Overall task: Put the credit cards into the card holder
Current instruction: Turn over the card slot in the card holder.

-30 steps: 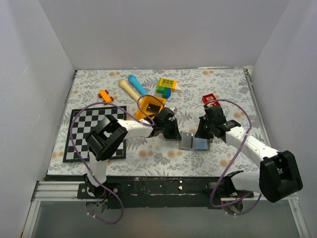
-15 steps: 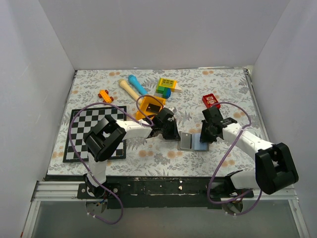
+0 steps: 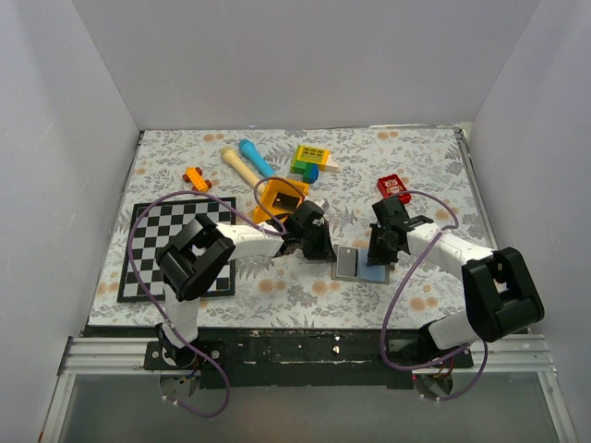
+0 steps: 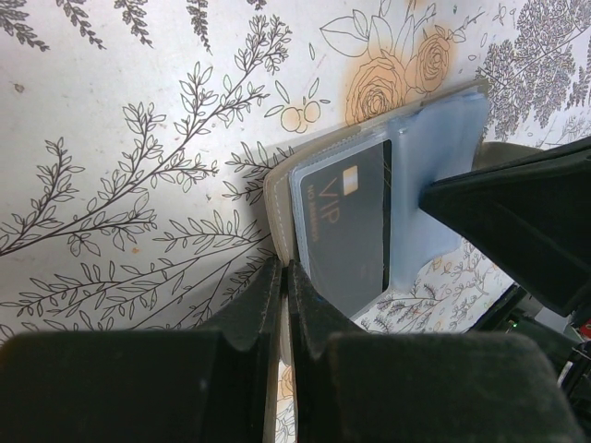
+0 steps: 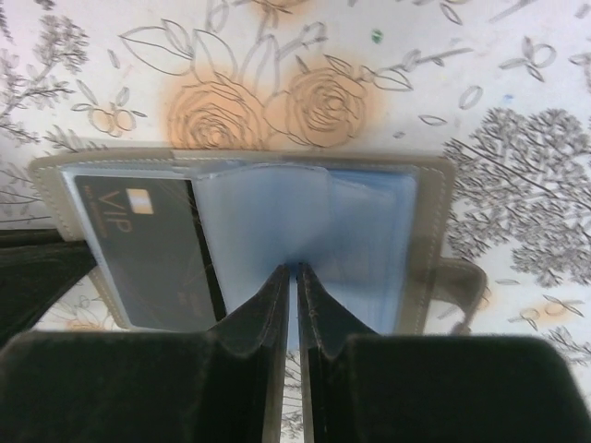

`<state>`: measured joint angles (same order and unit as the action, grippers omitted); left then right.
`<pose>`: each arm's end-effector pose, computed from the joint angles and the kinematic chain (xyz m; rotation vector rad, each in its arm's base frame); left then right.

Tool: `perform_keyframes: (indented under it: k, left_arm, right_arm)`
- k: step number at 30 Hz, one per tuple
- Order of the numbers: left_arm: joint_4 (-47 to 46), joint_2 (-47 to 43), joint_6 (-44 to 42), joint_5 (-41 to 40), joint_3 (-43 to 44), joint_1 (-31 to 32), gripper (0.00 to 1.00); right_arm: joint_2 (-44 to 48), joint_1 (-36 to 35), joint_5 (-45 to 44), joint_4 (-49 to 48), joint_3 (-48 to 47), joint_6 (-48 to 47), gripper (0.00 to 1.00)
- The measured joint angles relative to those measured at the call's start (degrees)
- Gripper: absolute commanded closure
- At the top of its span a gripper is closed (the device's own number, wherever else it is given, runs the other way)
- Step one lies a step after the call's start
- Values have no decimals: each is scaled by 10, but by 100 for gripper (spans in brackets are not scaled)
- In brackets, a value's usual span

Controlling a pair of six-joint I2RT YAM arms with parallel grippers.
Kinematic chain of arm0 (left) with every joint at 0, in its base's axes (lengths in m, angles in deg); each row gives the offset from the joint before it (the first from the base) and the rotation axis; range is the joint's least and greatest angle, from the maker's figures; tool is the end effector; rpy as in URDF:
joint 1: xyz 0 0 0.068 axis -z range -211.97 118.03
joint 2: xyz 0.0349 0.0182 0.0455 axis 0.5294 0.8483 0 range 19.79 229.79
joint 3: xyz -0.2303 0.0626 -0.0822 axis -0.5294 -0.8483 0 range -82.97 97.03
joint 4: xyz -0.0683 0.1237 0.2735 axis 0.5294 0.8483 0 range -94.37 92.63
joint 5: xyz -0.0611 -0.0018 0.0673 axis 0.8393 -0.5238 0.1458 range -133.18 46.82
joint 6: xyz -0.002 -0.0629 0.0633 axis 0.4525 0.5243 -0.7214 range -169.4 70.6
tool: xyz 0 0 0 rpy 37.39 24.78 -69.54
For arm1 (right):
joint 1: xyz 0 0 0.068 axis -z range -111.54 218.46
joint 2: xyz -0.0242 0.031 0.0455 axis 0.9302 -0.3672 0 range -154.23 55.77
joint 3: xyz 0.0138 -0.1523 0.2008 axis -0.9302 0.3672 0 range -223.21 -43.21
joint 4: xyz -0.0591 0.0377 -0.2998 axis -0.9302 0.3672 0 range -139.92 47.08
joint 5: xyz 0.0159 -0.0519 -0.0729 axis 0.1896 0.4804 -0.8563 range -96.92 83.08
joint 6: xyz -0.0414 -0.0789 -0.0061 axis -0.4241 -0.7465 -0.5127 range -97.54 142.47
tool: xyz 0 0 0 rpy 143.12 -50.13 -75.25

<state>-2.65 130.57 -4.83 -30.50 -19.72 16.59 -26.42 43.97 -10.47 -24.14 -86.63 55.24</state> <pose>0.2834 -0.3473 0.0493 0.2021 2.6525 -0.9198 0.2929 0.1281 0.0782 0.2150 2.7057 0.2196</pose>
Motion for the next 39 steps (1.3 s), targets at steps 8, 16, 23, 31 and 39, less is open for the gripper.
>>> perform_keyframes:
  k: [8,16,23,31,39]
  left_arm:
    - [0,0,0,-2,-1,0,100]
    - [0,0,0,-2,-1,0,100]
    - [2,0,0,-2,-1,0,100]
    - [7,-7,0,-12,-7,0,86]
    - [30,-48,0,-34,-21,0,58]
  right_arm:
    - [-24,1,73,-68,2,2,85]
    - [-34,0,140,-127,11,3,85]
    - [-53,1,176,-154,11,3,86]
    - [-60,1,191,-168,11,5,86]
    - [-62,0,192,-170,11,5,87]
